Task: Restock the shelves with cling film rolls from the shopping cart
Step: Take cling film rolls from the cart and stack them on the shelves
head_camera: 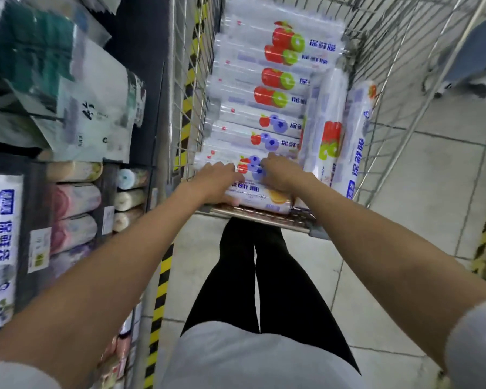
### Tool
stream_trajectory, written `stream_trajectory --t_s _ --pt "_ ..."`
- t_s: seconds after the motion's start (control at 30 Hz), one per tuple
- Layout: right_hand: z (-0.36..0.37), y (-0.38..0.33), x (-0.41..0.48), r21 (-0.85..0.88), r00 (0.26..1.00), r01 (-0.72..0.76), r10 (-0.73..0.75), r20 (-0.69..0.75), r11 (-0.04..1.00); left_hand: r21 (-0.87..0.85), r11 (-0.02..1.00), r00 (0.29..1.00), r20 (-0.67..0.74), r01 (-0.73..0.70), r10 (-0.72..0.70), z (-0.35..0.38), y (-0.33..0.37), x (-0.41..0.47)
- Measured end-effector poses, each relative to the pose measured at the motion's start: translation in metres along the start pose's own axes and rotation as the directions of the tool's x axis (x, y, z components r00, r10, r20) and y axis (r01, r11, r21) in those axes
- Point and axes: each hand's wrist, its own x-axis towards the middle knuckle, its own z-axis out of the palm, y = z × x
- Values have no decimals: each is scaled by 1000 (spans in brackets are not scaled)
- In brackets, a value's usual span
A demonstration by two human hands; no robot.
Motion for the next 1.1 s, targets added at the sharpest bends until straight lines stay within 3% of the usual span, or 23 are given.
stream_trajectory --t_s 0.23,0.3,0.37,0.5,0.67,0.73,0.83,0.97,1.1 --pt "-12 15 15 138 998 34 -41 51 990 166 983 995 -66 81 -71 -45 -5 -29" --pt "-18 18 14 212 998 2 -14 54 977 48 993 992 -56 112 -109 -58 -11 -40" --pt "-23 16 10 217 998 -20 7 58 976 -211 970 989 -57 120 -135 -70 -18 -47" --pt "-11 8 6 89 999 36 -39 37 995 -594 802 956 -195 62 -218 -88 -21 -47" --pt "6 -1 6 132 997 -14 25 -79 991 -914 395 928 -220 -89 -300 -90 -16 -37" --pt "12 -7 2 171 984 24 7 -176 985 -958 266 927 -192 -105 -323 -88 -16 -35" --pt "23 -19 -7 192 961 130 -77 -264 973 -980 150 928 -173 -129 -331 -85 -14 -34" --pt "28 -18 -14 106 972 165 -143 -187 981 -991 1 947 -127 -133 -296 -84 -16 -35" --pt "35 -32 -16 -89 968 146 -161 -194 985 -989 -58 947 -116 -139 -299 -86 -17 -38"
